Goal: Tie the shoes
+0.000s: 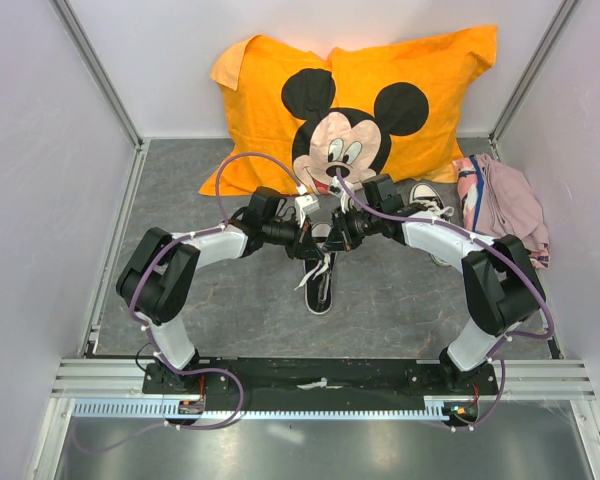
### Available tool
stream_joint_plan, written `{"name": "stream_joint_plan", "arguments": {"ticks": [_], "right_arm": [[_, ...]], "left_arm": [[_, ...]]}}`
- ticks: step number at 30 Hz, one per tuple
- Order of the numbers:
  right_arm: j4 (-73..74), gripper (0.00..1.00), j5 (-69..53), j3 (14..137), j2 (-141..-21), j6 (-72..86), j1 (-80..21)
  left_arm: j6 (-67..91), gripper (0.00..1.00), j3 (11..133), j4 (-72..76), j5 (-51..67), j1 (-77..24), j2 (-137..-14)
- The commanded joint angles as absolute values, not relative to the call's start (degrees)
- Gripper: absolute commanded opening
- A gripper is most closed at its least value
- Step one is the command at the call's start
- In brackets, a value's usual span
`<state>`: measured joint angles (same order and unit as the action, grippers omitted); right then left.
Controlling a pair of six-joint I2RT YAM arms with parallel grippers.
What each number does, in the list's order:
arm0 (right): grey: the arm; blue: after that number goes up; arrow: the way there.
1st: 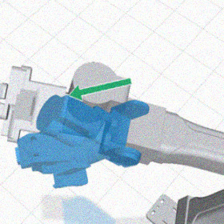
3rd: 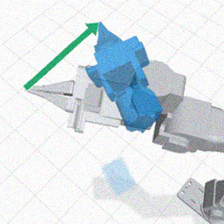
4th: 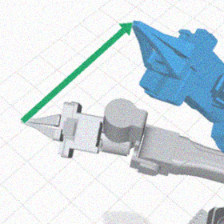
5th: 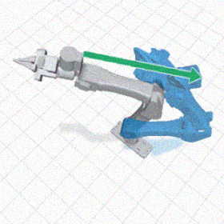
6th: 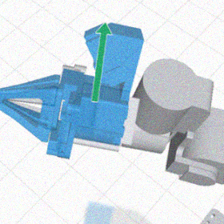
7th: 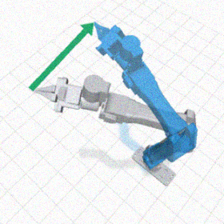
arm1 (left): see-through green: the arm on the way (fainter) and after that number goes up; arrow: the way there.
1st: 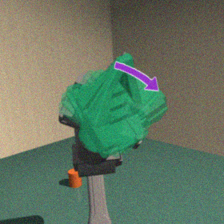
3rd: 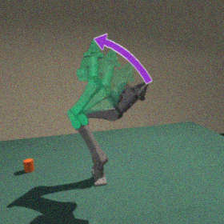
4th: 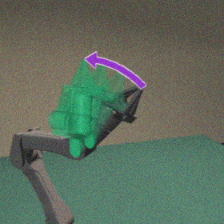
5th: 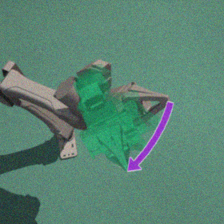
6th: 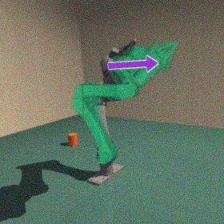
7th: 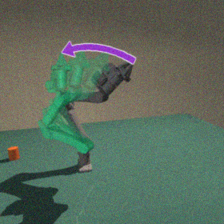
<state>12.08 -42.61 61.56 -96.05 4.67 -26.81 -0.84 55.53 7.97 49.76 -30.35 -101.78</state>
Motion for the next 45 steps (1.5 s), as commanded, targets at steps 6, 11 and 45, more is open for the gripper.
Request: {"name": "stream_joint_plan", "arguments": {"ticks": [6, 11, 45], "right_arm": [[12.04, 0.07, -44.47, 63.63, -94.66, 3.43, -26.89], [12.22, 0.17, -44.74, 63.63, -94.66, 3.69, -26.63], [8.96, 0.09, -44.83, 62.67, -97.91, 11.44, -21.18]], "left_arm": [[0.09, 0.02, 58.80, 8.70, 52.74, -30.50, -102.22], [0.09, 0.02, 57.57, 12.74, 51.94, -30.59, -102.74], [-4.31, 0.02, 56.25, 14.06, 52.56, -30.59, -103.10]]}}
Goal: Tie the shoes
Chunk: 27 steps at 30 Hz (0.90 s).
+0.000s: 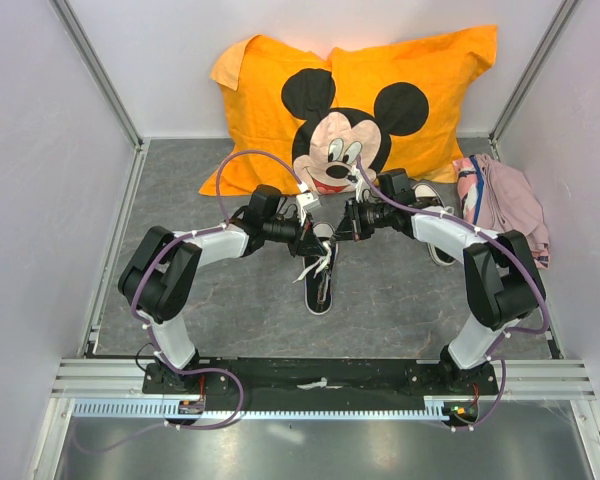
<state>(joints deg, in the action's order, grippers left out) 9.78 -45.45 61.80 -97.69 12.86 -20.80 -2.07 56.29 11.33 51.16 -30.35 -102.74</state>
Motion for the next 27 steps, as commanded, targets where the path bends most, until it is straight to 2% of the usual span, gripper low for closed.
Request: {"name": "stream_joint_plan", "arguments": {"ticks": [1, 10, 20, 27], "right_arm": [[9.40, 0.09, -44.91, 62.67, -98.00, 10.99, -21.44], [9.41, 0.14, -47.02, 62.05, -97.74, 10.28, -22.94], [7.65, 0.26, -50.36, 61.79, -97.29, 12.82, -23.03], [6.42, 0.27, -50.27, 61.79, -98.35, 14.06, -23.11]], "left_arm": [[-4.31, 0.02, 56.25, 14.06, 52.56, -30.50, -103.10], [-5.45, 0.01, 56.25, 12.92, 52.65, -30.50, -103.10], [-6.50, 0.02, 56.25, 11.87, 53.17, -30.50, -103.45], [-7.29, 0.02, 56.25, 11.86, 54.14, -30.50, -103.62]]}}
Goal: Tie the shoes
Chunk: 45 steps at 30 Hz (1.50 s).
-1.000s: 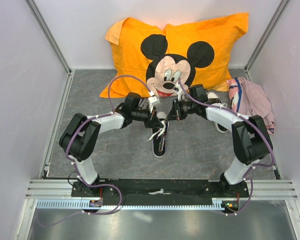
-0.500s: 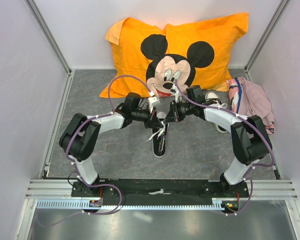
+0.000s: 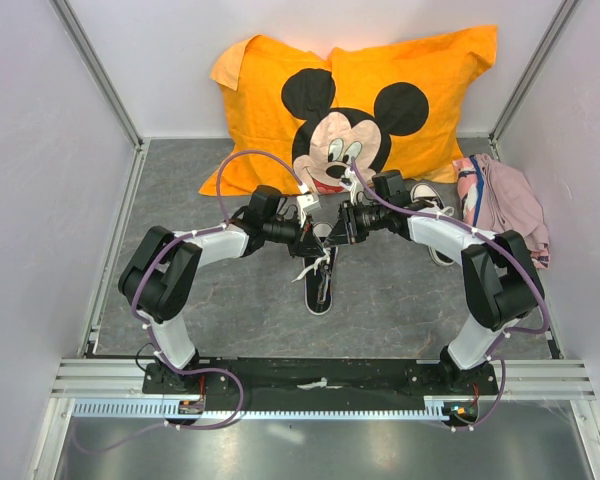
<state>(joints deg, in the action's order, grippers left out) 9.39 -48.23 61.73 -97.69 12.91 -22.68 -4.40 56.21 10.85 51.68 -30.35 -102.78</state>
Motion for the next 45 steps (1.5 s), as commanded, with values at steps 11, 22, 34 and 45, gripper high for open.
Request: {"name": "stream_joint_plan", "arguments": {"ticks": [11, 22, 34, 45], "right_arm": [[5.89, 0.15, -50.10, 61.61, -99.40, 14.77, -23.12], [6.33, 0.00, -50.36, 60.91, -97.47, 14.68, -22.68], [5.36, 0.00, -47.81, 59.41, -95.98, 14.94, -21.97], [5.10, 0.00, -47.99, 59.06, -95.62, 14.77, -21.97]], "left_arm": [[-8.35, 0.02, 55.81, 11.87, 55.46, -30.41, -103.62], [-8.17, 0.02, 55.55, 11.95, 54.14, -30.06, -103.71], [-7.38, 0.26, 54.85, 12.74, 53.79, -29.88, -103.01], [-3.17, 0.36, 49.31, 17.49, 52.82, -27.16, -95.89]]}}
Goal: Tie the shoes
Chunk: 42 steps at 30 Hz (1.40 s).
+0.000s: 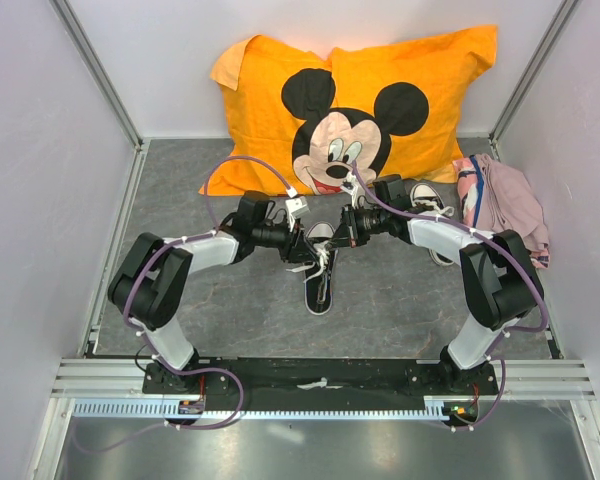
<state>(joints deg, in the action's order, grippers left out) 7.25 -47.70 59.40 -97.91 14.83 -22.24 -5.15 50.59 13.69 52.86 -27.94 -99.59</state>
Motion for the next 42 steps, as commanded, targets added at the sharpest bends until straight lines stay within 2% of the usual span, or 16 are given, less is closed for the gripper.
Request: {"name": "stream_joint_plan", "arguments": {"ticks": [1, 8, 12, 16, 20, 21, 28, 31, 35, 42], "right_arm": [[5.01, 0.00, -47.99, 58.98, -95.71, 14.77, -21.97], [4.48, 0.00, -47.81, 58.89, -95.54, 15.12, -21.88], [4.74, 0.00, -47.20, 58.62, -94.75, 14.94, -21.89], [6.06, 0.00, -47.02, 58.19, -94.48, 13.54, -21.88], [7.12, 0.00, -47.02, 58.36, -94.31, 11.87, -21.88], [7.38, 0.00, -47.11, 58.36, -94.13, 11.60, -21.80], [7.91, 0.00, -47.20, 58.27, -94.13, 11.08, -21.88], [8.26, 0.00, -47.02, 58.27, -93.87, 10.64, -21.88], [8.70, 0.00, -47.02, 58.18, -93.60, 10.37, -21.80], [9.49, 0.00, -46.85, 58.36, -93.60, 9.67, -21.88]], "left_arm": [[-2.82, 0.36, 49.22, 17.93, 53.26, -27.16, -95.98], [-2.72, 0.35, 49.83, 18.98, 53.97, -27.16, -97.56], [-4.73, 0.40, 49.40, 17.49, 54.31, -26.81, -96.42], [-14.04, 0.46, 49.83, 8.12, 56.77, -26.63, -93.87], [-24.58, 0.47, 49.48, 0.38, 57.57, -25.32, -91.15], [-24.52, 0.52, 48.44, 1.40, 59.22, -24.70, -90.10], [-31.02, 0.56, 53.43, -7.02, 61.44, -24.79, -91.93], [-33.82, 0.53, 53.44, -6.85, 58.11, -24.70, -90.19], [-47.33, 0.51, 52.03, -7.56, 53.45, -24.26, -87.54], [-52.56, 0.59, 50.53, 2.54, 47.38, -24.70, -87.45]]}}
